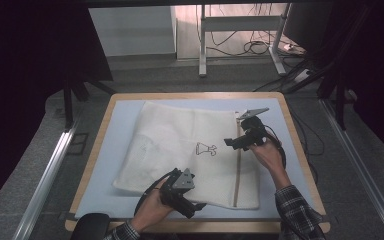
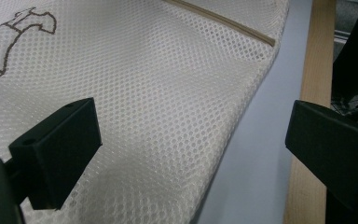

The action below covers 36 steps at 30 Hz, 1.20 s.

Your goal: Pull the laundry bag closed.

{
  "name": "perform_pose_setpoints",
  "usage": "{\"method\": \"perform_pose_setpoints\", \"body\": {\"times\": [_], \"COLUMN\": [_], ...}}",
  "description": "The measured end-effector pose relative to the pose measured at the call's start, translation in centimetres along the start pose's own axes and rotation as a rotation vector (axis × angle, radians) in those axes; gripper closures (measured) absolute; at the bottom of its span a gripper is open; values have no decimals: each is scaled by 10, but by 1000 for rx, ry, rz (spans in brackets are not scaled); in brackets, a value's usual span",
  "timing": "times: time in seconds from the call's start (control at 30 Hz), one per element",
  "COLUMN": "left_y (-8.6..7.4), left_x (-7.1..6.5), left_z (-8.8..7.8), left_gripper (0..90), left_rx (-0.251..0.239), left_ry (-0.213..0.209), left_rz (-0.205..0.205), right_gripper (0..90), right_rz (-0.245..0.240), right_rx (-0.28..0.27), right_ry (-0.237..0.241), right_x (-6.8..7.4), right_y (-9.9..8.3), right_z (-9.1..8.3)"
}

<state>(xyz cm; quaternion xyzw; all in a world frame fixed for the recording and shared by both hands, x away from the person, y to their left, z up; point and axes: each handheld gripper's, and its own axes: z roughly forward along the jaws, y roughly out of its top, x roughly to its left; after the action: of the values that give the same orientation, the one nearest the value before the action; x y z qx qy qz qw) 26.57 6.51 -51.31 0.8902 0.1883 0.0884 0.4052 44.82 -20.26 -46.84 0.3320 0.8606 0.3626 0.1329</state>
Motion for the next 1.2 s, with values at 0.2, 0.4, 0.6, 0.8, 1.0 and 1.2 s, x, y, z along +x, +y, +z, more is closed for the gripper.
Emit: {"method": "perform_pose_setpoints", "body": {"times": [0.2, 0.4, 0.6, 0.8, 1.0, 1.2], "left_y": [-3, -7, -12, -17, -22, -24], "left_x": [-1, 2, 2, 2, 0, 1], "left_z": [-3, -8, -12, -18, -22, -26], "left_gripper": [27, 26, 22, 22, 19, 18], "left_rx": [-5, -17, -23, -29, -19, -19], "left_ry": [9, 20, 33, 51, 72, 84], "left_rz": [-1, -17, -32, -43, -41, -44], "right_gripper": [0, 0, 0, 0, 0, 0], "right_rz": [-19, -33, -49, -62, -73, -75], "right_rx": [-33, -37, -38, -36, -33, -38], "right_ry": [-12, -19, -29, -20, -19, -18], "right_x": [7, 14, 22, 29, 35, 41], "right_y": [-2, -6, -11, -16, -20, -24], "right_z": [-9, -14, -16, -19, -21, -26]}}
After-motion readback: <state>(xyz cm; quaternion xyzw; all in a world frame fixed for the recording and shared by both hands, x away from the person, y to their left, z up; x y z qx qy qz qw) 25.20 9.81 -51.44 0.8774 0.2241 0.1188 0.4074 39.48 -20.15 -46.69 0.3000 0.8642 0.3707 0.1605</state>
